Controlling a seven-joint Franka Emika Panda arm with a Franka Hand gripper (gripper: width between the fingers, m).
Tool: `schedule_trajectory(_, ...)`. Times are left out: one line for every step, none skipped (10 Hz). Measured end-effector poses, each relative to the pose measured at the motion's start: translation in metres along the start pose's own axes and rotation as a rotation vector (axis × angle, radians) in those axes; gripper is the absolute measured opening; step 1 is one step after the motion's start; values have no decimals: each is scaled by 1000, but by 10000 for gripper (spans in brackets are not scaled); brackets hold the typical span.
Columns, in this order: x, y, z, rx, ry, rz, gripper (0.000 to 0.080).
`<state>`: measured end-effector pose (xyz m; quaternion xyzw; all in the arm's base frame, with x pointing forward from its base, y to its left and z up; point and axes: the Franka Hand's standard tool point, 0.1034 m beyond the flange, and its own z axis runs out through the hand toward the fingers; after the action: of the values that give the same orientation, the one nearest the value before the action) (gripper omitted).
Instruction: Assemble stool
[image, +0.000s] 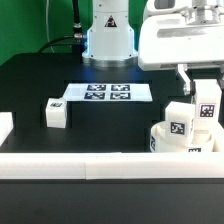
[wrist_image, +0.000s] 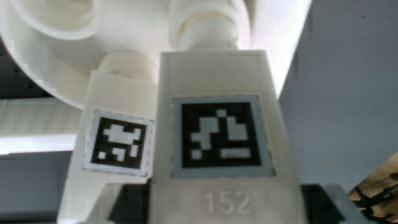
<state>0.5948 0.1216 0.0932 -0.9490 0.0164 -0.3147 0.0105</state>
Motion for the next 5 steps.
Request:
schedule_trajectory(-1, 0, 1, 2, -29, 3, 337)
schedule_trajectory(-4, 0, 2, 2, -40, 4, 412)
schedule_trajectory(-3, 1, 2, 2, -43, 4, 555)
schedule_trajectory(0, 3, 1, 4, -58, 11, 620)
schedule_trajectory(5, 5, -2, 5, -54, 16, 620)
